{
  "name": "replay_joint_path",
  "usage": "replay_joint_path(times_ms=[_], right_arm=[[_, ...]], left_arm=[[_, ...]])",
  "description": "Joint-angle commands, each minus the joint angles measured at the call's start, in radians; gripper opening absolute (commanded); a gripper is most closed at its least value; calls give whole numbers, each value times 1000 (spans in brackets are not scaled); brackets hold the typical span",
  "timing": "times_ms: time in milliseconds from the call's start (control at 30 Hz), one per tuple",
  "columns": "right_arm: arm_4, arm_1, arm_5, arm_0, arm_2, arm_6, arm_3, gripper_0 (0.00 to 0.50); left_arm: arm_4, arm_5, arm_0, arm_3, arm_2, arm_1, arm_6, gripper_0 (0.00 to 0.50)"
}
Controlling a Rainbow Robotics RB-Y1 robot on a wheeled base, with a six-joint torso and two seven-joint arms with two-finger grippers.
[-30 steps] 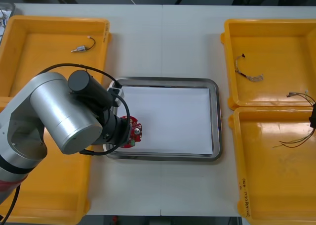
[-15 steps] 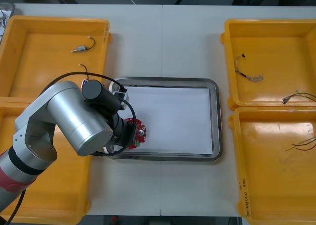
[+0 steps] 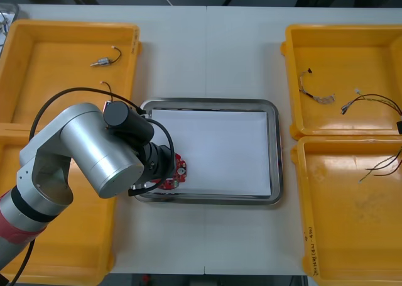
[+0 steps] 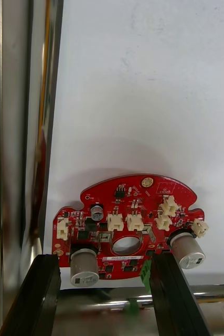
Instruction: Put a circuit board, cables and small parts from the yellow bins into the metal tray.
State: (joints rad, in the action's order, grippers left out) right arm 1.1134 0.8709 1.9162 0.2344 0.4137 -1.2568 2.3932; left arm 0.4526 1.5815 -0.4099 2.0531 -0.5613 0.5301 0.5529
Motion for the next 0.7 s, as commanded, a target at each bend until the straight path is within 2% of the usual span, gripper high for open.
replay_joint_path(times_ms=[33, 367, 700], right_arm=[[20, 83, 4, 36, -41, -62, 38, 0], [42, 92, 4, 89, -112, -107, 37, 0], [28, 92, 4, 210, -262, -127, 37, 0]], left_arm=[[1, -11, -41, 15, 1, -16, 68, 500], [64, 48, -58, 68, 106, 13, 94, 500], [242, 169, -79, 139, 311, 87, 128, 500]])
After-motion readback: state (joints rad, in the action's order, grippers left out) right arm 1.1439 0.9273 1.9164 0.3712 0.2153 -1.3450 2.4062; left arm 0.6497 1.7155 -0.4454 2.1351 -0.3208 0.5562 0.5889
